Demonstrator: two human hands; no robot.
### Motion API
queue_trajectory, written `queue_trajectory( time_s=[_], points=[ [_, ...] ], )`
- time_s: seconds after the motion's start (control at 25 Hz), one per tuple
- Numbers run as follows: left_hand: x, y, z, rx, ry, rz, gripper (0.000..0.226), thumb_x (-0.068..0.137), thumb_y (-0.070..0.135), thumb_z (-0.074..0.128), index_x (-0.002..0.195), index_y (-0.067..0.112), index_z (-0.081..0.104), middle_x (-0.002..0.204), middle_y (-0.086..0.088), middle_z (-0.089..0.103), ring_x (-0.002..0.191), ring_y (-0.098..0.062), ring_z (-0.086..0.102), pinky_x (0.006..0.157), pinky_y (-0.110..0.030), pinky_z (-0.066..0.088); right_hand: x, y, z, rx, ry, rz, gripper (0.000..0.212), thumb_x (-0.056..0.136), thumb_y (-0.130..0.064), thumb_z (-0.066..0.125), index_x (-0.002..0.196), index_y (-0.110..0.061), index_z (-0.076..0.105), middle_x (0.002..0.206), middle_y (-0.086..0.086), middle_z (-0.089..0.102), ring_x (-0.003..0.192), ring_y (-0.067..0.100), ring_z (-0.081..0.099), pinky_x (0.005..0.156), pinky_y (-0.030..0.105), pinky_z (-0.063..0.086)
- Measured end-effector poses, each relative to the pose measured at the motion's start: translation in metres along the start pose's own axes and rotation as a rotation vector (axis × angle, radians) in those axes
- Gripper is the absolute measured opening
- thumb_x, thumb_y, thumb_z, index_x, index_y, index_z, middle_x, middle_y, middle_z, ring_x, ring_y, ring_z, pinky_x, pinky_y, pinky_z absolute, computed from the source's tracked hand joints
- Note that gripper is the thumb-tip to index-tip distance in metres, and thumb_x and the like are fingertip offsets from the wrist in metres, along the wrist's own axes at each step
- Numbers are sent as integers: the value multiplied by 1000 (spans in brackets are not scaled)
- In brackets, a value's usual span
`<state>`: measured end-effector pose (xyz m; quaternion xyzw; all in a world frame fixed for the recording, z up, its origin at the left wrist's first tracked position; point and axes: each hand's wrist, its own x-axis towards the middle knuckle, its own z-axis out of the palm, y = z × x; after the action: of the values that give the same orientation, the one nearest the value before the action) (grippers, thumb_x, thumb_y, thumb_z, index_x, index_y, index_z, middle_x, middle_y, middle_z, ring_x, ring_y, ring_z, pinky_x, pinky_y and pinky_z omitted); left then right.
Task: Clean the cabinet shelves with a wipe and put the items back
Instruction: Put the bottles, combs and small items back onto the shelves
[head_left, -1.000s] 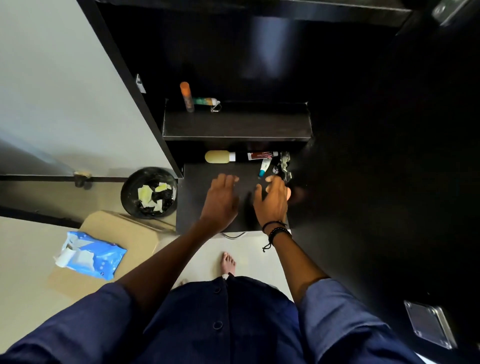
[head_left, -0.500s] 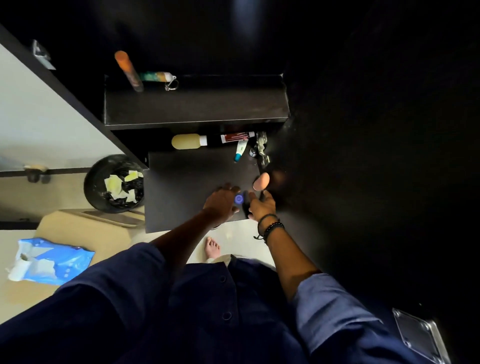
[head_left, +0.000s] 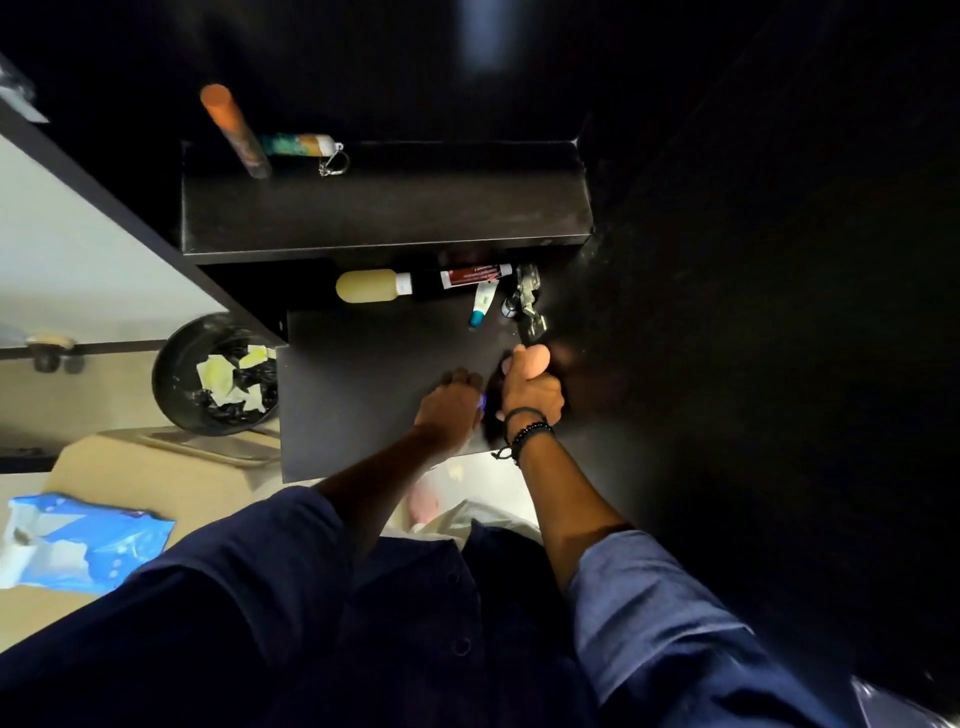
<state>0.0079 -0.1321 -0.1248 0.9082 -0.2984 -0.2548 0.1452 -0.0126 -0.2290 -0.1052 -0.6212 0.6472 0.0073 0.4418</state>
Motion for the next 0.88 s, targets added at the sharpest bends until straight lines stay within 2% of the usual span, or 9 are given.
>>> queue_trajectory(
  time_s=[0.12,0.2,0.32,0.4,0.52,0.6,0.68,0.76,0.88],
  points=[
    [-18,-12,-22,-125,105,-30,34,90,24,54,119,7,50,119,-16,53,97,-37,60,78,-41,47,-20,-4,-13,11,29,-212,47,84,-53,59,88,-7,71,88,14,71,87,33,66,69,29,44],
    [-31,-19,-47,-172,188,-39,34,88,25,56,117,8,52,115,-16,53,90,-39,61,73,-42,49,-40,-16,-17,33,7,-327,39,83,-48,64,86,-10,71,84,13,71,83,30,66,67,29,46],
    [-56,-24,-96,-264,385,-50,30,87,28,59,111,10,53,109,-12,54,85,-38,61,70,-42,48,-72,-38,-21,128,-14,-475,37,83,-46,65,96,-12,71,87,6,73,84,20,67,72,27,51],
    [-71,-22,-125,-345,535,-57,26,86,27,62,105,11,53,104,-8,55,86,-31,60,72,-39,48,-93,-53,-26,202,-33,-604,38,86,-43,63,107,-11,67,93,4,72,86,16,67,75,25,53],
    [-92,-20,-165,-474,728,-67,31,84,23,65,111,11,55,106,-4,58,90,-19,60,77,-27,46,-124,-71,-30,288,-81,-746,36,88,-37,63,110,-9,61,97,0,69,87,10,64,76,20,54],
    [-102,-22,-187,-494,775,-32,38,86,25,64,120,13,53,112,-2,57,94,-15,60,81,-21,46,-142,-86,-30,325,-106,-805,32,87,-38,64,109,-15,57,93,-6,64,84,8,62,75,23,55],
    [-104,-29,-202,-461,804,-6,37,87,28,63,120,16,54,109,-2,56,91,-18,61,81,-32,52,-156,-99,-30,364,-130,-853,27,86,-40,64,105,-24,53,88,-12,62,82,9,64,73,30,57],
    [-99,-38,-214,-417,813,-16,38,89,29,63,123,17,54,112,-5,55,91,-23,61,81,-39,53,-164,-111,-30,366,-140,-897,24,87,-38,64,101,-24,50,86,-13,61,81,10,64,69,25,56],
    [-82,-49,-227,-318,751,-54,41,89,24,63,128,16,54,125,-10,52,105,-31,59,88,-45,52,-171,-128,-32,320,-147,-927,30,89,-36,62,107,-14,53,90,-4,63,79,12,64,61,14,49]
  ],
)
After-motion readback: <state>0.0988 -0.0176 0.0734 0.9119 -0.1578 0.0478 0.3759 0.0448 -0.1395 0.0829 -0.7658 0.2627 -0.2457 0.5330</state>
